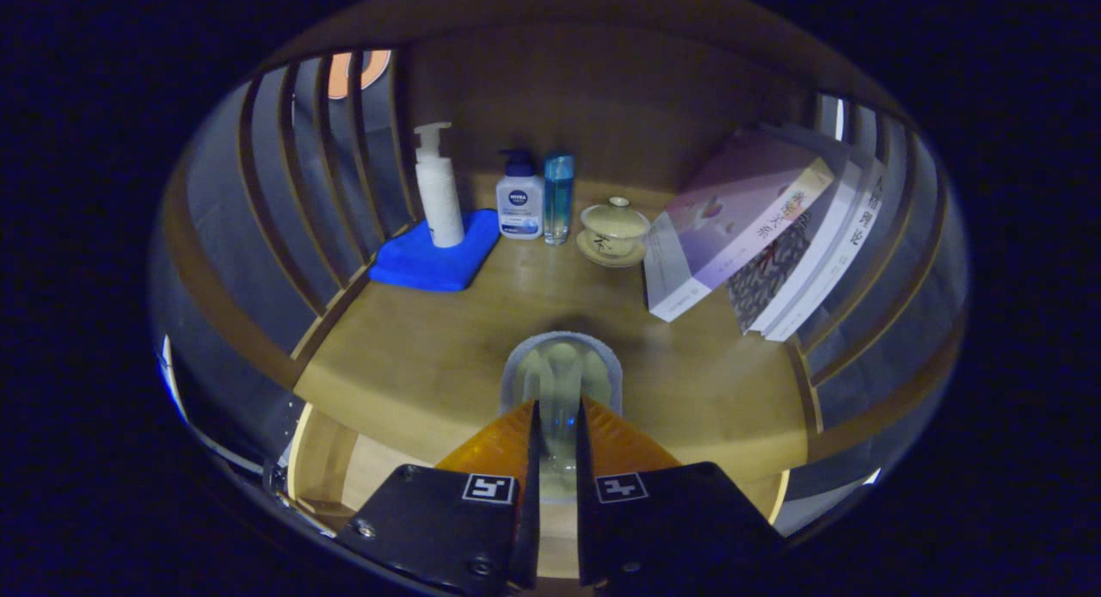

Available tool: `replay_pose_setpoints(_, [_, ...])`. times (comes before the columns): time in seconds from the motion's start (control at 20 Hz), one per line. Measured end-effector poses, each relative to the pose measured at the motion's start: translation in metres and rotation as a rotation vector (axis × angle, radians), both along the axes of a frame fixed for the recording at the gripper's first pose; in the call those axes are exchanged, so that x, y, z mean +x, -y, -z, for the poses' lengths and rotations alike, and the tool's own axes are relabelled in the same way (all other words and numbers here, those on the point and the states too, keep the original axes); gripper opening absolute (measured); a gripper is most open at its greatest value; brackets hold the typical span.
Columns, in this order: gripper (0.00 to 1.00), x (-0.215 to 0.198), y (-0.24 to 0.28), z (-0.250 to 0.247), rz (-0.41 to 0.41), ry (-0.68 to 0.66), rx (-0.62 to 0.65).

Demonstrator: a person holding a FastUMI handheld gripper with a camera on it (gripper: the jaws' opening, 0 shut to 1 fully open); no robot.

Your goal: Pull open the drawer, take out the items inside it, and place them on the countertop above the cabinet.

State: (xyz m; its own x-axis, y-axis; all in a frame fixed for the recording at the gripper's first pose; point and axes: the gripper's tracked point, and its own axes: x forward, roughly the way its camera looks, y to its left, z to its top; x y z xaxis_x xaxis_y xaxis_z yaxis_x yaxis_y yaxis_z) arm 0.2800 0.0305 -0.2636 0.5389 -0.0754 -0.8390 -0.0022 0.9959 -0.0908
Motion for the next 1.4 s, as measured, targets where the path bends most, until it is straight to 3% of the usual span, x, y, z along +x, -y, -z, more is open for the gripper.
replay_pose_setpoints(0.65, [0.21, 0.038, 0.008, 0.025, 0.026, 0.051, -0.065])
replay_pose_setpoints(0.85, [0.23, 0.040, 0.000, 0.020, 0.015, 0.099, -0.033])
replay_pose_setpoints(1.2, [0.69, 0.016, -0.018, -0.027, -0.027, 0.234, -0.033])
replay_pose_setpoints(1.35, [0.69, -0.018, -0.030, -0.037, -0.049, 0.264, 0.017])
replay_pose_setpoints(1.4, [0.74, -0.030, -0.035, -0.042, -0.067, 0.278, 0.028])
